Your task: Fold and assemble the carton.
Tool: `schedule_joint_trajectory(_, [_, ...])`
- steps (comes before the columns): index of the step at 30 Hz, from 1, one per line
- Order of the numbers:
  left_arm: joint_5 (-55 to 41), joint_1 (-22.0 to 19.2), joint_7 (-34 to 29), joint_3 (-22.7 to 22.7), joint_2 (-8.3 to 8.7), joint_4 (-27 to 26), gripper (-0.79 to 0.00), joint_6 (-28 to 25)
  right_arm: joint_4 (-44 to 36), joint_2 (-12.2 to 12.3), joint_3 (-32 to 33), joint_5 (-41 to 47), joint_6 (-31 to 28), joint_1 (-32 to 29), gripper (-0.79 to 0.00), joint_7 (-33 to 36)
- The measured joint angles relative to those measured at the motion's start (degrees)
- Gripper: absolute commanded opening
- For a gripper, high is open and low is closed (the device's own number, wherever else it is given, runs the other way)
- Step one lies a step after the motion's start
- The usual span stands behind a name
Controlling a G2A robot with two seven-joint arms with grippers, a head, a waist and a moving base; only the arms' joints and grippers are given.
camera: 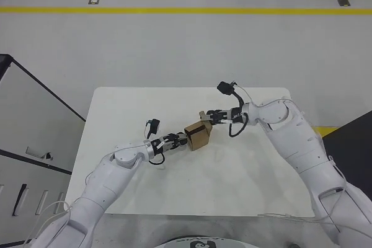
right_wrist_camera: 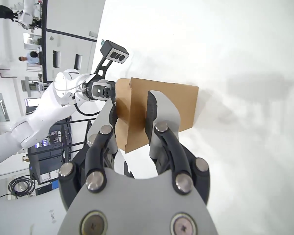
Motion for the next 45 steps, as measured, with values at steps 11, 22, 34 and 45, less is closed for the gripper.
schedule_joint_trajectory(11, [0.0,0.0,0.0,0.0,0.0,0.0,-0.785,0.0,-4.28,-0.22,-2.94,-6.58,4.44,1.28,-0.613,2.03])
schedule_joint_trajectory(22, [0.0,0.0,0.0,0.0,0.0,0.0,-0.785,0.0,-8.46,-0.61,-6.38,-13.76,8.77,3.55,-0.702,5.98])
schedule_joint_trajectory(34, [0.0,0.0,0.0,0.0,0.0,0.0,-0.785,0.0,-9.28,-2.71,-12.95,-20.38,12.85,8.07,-0.723,9.15])
schedule_joint_trajectory(45, [0.0,0.0,0.0,0.0,0.0,0.0,-0.785,0.0,-6.86,-5.77,-19.4,-23.6,14.92,12.51,-0.785,12.37])
